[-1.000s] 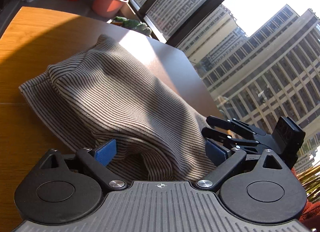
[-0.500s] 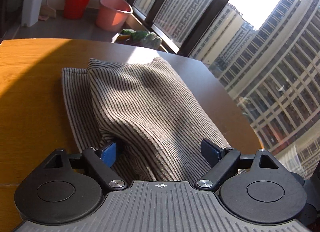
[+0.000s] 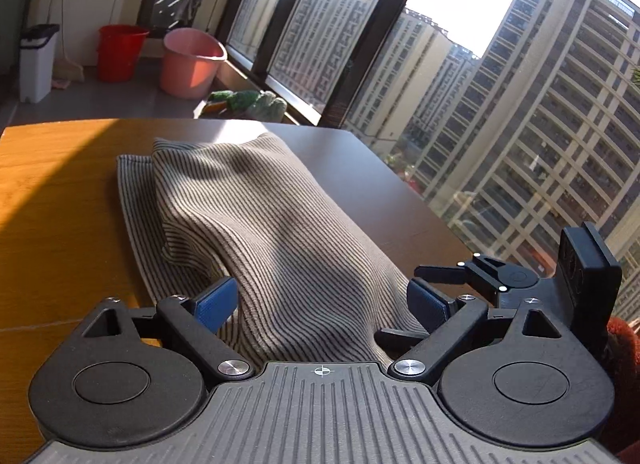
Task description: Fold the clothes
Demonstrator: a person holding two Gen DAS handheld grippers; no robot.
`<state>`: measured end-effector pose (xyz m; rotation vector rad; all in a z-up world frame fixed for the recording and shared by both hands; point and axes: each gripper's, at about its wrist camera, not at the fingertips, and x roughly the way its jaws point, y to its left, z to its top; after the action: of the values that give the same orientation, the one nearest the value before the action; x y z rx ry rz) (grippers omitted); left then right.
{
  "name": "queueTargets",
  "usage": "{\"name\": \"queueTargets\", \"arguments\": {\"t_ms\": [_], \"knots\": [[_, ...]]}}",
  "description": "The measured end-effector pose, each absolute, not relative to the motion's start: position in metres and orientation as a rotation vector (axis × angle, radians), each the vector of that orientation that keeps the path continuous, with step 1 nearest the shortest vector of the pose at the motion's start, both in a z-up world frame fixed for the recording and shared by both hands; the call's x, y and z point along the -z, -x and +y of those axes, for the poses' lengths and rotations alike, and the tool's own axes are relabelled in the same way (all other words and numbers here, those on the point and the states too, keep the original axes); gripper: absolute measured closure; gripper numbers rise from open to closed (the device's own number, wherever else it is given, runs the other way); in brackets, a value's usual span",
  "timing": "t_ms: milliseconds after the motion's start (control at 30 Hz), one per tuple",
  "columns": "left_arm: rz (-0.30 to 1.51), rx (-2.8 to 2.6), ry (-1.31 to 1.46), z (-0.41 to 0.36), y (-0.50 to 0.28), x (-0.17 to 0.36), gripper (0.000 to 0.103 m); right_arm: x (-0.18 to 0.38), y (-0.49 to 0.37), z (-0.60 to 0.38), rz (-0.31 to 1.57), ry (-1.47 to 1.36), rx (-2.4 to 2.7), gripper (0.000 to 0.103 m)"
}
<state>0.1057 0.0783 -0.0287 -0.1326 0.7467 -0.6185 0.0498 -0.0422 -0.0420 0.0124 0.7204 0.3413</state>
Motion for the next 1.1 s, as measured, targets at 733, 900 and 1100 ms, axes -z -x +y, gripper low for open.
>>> {"name": "queueTargets", "arguments": {"t_ms": [733, 900, 1100], "knots": [[0.809, 0.562, 0.352, 0.126, -0.108, 0.038, 0.006, 0.042, -0.05, -0.036, 0.681, 0.04, -0.276, 0.0], [0.812, 0.578, 0.462, 0.132, -0.111, 0.039, 0.006, 0.047, -0.052, -0.047, 0.701, -0.045, -0.294, 0.0], [0.787, 0.595, 0.725, 0.154, -0.11, 0.045, 0.026, 0.049, -0.052, -0.052, 0.702, -0.081, -0.306, 0.0]]}}
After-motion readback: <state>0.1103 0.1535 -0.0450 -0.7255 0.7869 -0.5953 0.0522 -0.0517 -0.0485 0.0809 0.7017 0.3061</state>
